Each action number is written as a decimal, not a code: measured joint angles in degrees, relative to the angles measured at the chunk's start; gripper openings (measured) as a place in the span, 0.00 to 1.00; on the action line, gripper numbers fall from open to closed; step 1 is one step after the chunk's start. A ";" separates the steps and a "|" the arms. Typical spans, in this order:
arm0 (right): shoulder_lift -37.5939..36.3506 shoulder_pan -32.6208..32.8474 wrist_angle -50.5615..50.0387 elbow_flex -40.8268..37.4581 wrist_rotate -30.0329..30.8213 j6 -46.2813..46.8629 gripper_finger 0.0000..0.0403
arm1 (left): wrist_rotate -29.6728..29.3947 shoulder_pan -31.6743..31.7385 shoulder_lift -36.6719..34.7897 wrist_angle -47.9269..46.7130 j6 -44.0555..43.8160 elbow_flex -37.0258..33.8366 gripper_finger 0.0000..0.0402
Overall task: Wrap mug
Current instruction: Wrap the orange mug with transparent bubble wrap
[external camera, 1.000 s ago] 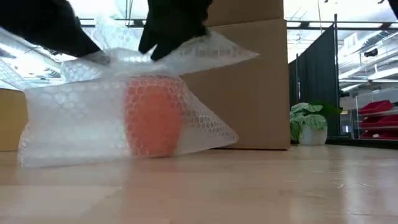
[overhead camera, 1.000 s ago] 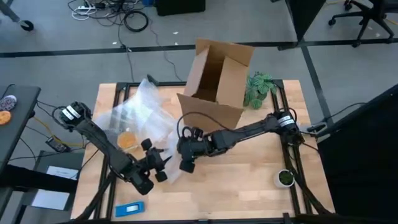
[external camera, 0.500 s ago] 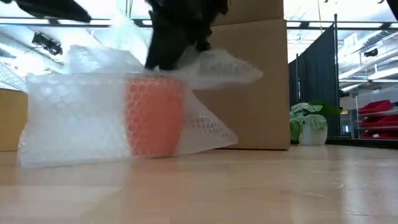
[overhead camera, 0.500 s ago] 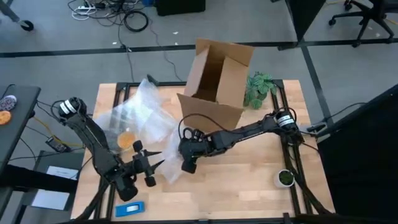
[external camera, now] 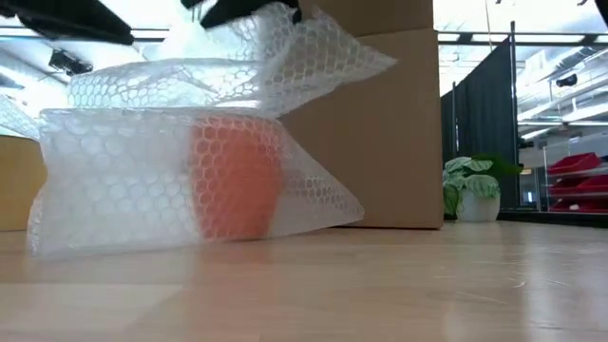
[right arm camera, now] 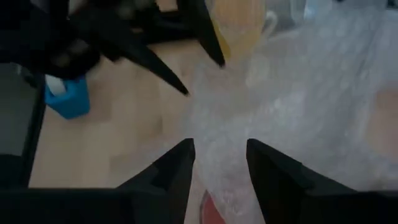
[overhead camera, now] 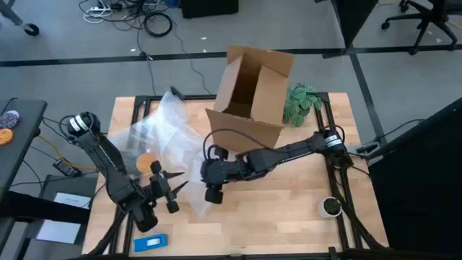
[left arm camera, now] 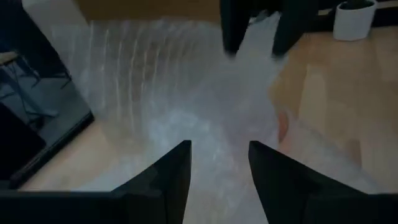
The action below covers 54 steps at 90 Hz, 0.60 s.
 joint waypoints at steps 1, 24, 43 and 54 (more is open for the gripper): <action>-0.03 0.03 -0.03 0.36 -0.07 -0.02 0.32 | 0.17 0.00 0.00 0.02 -0.39 -0.21 0.36; -1.01 0.16 -0.31 5.52 0.27 -4.12 0.32 | 0.36 0.03 0.02 0.84 -4.47 -2.00 0.36; -0.84 0.62 0.75 -0.75 1.06 0.71 0.29 | -0.17 0.07 0.04 1.57 -4.33 -2.00 0.36; -0.59 1.24 1.44 -2.55 0.66 3.15 0.24 | -0.24 0.05 0.04 1.66 -4.35 -2.22 0.36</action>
